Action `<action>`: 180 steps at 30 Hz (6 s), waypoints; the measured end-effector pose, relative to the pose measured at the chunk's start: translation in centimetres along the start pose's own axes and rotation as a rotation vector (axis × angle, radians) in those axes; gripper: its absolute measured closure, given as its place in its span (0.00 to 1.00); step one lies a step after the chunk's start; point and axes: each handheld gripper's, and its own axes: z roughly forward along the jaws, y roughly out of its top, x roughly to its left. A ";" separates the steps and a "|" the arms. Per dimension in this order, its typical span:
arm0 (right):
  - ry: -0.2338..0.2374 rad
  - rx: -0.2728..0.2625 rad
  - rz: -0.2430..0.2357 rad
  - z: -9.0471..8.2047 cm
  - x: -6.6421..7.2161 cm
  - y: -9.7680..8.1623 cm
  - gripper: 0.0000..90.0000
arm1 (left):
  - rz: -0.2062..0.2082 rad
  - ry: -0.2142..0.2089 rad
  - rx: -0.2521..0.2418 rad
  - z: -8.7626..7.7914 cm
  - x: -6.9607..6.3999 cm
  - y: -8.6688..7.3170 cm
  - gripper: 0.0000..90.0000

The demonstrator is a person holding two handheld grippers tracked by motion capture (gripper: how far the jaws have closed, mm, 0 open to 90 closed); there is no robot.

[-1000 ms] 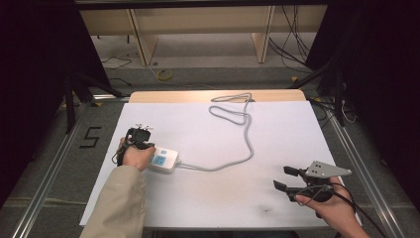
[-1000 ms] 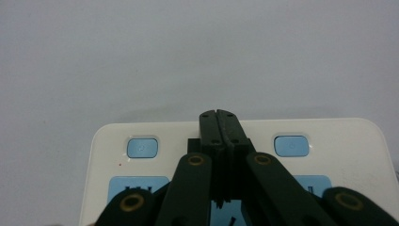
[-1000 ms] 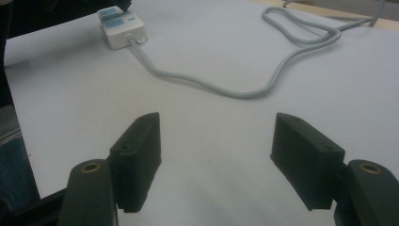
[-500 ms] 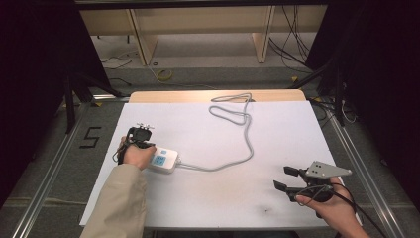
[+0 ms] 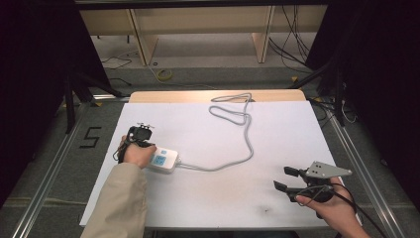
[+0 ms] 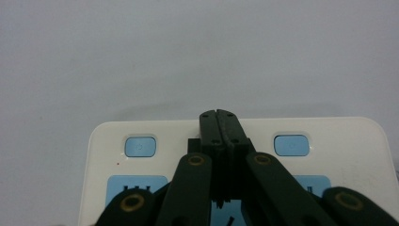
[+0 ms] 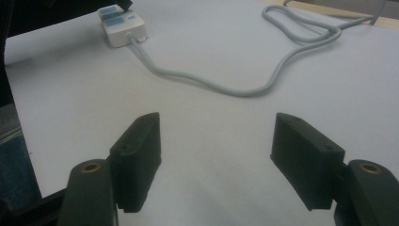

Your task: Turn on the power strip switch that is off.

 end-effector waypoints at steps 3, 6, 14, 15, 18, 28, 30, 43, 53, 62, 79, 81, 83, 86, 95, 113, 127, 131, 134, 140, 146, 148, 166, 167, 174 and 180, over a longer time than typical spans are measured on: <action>0.000 0.000 0.000 0.0 0.0 0.0 0.38 | -0.005 0.002 0.004 0.0 0.0 0.1 1.00; 0.000 0.002 0.000 0.0 0.0 0.0 0.38 | 0.001 0.007 0.018 0.0 -0.1 0.2 1.00; -0.001 0.001 0.002 0.0 0.0 0.0 0.38 | 0.003 0.009 0.033 0.1 -0.1 0.4 1.00; -0.001 0.001 0.002 0.0 0.0 0.0 0.38 | 0.000 0.006 0.034 0.1 -0.1 0.5 1.00; -0.002 0.003 0.004 -0.1 0.0 -0.1 0.38 | 0.000 0.005 0.039 0.1 -0.1 0.5 1.00; -0.002 0.004 0.004 -0.1 -0.1 -0.1 0.38 | 0.013 0.015 0.057 0.1 -0.3 0.8 1.00; -0.002 0.003 0.005 -0.1 -0.1 -0.1 0.37 | 0.014 0.016 0.061 0.2 -0.3 0.8 1.00; 0.002 0.004 0.002 0.0 -0.1 -0.1 0.37 | 0.039 0.031 0.079 0.2 -0.5 1.0 1.00; 0.003 0.003 0.005 0.0 0.0 -0.1 0.37 | 0.045 0.033 0.084 0.3 -0.6 1.1 1.00; 0.003 0.004 0.003 0.0 0.0 -0.1 0.37 | 0.034 0.019 0.090 0.3 -0.4 1.1 1.00; 0.002 0.007 0.004 0.1 0.0 -0.1 0.37 | 0.017 0.006 0.105 0.5 -0.7 1.4 1.00; 0.002 0.007 0.002 0.1 0.0 -0.1 0.37 | 0.037 0.029 0.097 0.6 -1.0 1.4 1.00; 0.001 0.005 0.003 0.0 0.0 -0.1 0.37 | 0.056 0.056 0.100 0.7 -1.4 1.5 1.00; 0.000 0.004 0.005 0.0 0.0 -0.1 0.37 | 0.057 0.052 0.102 0.6 -1.3 1.5 1.00; 0.000 0.002 0.002 -0.1 -0.1 -0.1 0.37 | 0.056 0.051 0.098 0.6 -1.3 1.5 1.00; -0.003 0.002 0.003 -0.1 -0.1 -0.1 0.37 | 0.037 0.034 0.076 0.6 -1.1 1.2 1.00; -0.003 -0.002 0.003 -0.2 -0.1 -0.1 0.37 | 0.030 0.038 0.045 0.4 -0.9 1.0 1.00; -0.003 -0.003 0.004 -0.2 -0.1 -0.1 0.37 | 0.029 0.048 0.042 0.4 -0.7 1.0 1.00; -0.003 -0.003 0.005 -0.2 -0.1 -0.1 0.37 | 0.026 0.049 0.040 0.4 -0.6 0.9 1.00; -0.004 -0.002 0.003 -0.3 -0.1 -0.1 0.37 | 0.017 0.051 -0.011 -0.2 -0.8 1.1 1.00; -0.005 -0.006 0.002 -0.3 -0.1 -0.1 0.37 | 0.002 0.039 -0.040 -0.5 -0.8 1.1 0.93; -0.006 -0.007 0.006 -0.4 -0.1 0.0 0.37 | 0.002 0.041 -0.049 -0.7 -0.8 1.1 0.93; -0.006 -0.008 0.007 -0.4 -0.2 -0.1 0.37 | 0.036 -0.010 -0.183 -2.1 -1.3 1.4 0.61; -0.006 -0.008 0.007 -0.4 -0.2 -0.1 0.37 | 0.048 -0.023 -0.178 -2.2 -1.3 1.4 0.59; -0.008 -0.009 0.007 -0.4 -0.2 -0.1 0.37 | 0.066 -0.091 -0.191 -2.4 -1.7 1.2 0.42; -0.007 -0.009 0.008 -0.4 -0.2 -0.1 0.37 | 0.079 -0.161 -0.218 -2.9 -2.4 0.6 0.37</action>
